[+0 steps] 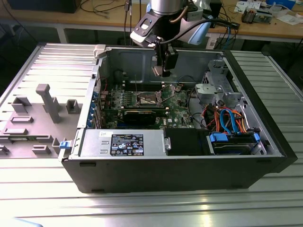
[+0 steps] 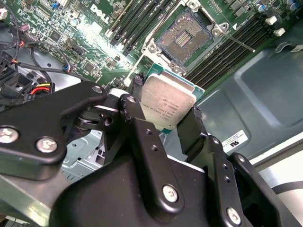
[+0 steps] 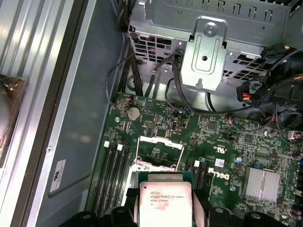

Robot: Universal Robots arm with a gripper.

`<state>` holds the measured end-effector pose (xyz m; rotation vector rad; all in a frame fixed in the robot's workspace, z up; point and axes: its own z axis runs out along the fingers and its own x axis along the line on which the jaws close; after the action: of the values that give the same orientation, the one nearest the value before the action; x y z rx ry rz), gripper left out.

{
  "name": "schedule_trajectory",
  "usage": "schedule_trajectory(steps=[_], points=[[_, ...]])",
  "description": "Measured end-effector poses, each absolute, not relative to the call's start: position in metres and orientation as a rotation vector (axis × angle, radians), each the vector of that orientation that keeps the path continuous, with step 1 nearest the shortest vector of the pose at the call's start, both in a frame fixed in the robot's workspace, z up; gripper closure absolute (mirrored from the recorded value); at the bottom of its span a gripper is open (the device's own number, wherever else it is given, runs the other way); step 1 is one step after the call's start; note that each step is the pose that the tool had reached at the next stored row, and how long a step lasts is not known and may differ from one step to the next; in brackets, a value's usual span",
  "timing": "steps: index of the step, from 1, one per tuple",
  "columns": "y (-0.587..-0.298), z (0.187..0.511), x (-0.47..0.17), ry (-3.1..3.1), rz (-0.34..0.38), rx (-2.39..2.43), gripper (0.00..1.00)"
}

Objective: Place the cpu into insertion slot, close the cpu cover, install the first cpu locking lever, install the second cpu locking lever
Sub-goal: 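Place the cpu into insertion slot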

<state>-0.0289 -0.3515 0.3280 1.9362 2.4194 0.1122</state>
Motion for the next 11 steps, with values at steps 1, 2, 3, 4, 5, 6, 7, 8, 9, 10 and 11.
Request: schedule_trajectory(steps=[1, 2, 3, 4, 5, 6, 7, 8, 9, 10, 11], points=[[-0.3515, 0.328, -0.0289, 2.419, 0.112, 1.936, 0.46], [-0.3515, 0.328, -0.0289, 2.419, 0.112, 1.936, 0.46], [-0.3515, 0.328, -0.0289, 2.419, 0.112, 1.937, 0.46], [-0.3515, 0.328, -0.0289, 2.419, 0.112, 1.937, 0.46], [-0.3515, 0.328, -0.0289, 2.419, 0.112, 1.937, 0.46], [-0.3515, 0.328, -0.0289, 2.419, 0.112, 1.937, 0.46], [-0.3515, 0.3279, -0.0289, 2.419, 0.112, 1.937, 0.46], [-0.3515, 0.3279, -0.0289, 2.418, 0.112, 1.938, 0.46], [-0.3515, 0.3278, -0.0289, 2.417, 0.112, 1.939, 0.46], [-0.3515, 0.3277, -0.0289, 2.415, 0.112, 1.941, 0.46], [-0.3515, 0.3274, -0.0289, 2.411, 0.112, 1.946, 0.46]])
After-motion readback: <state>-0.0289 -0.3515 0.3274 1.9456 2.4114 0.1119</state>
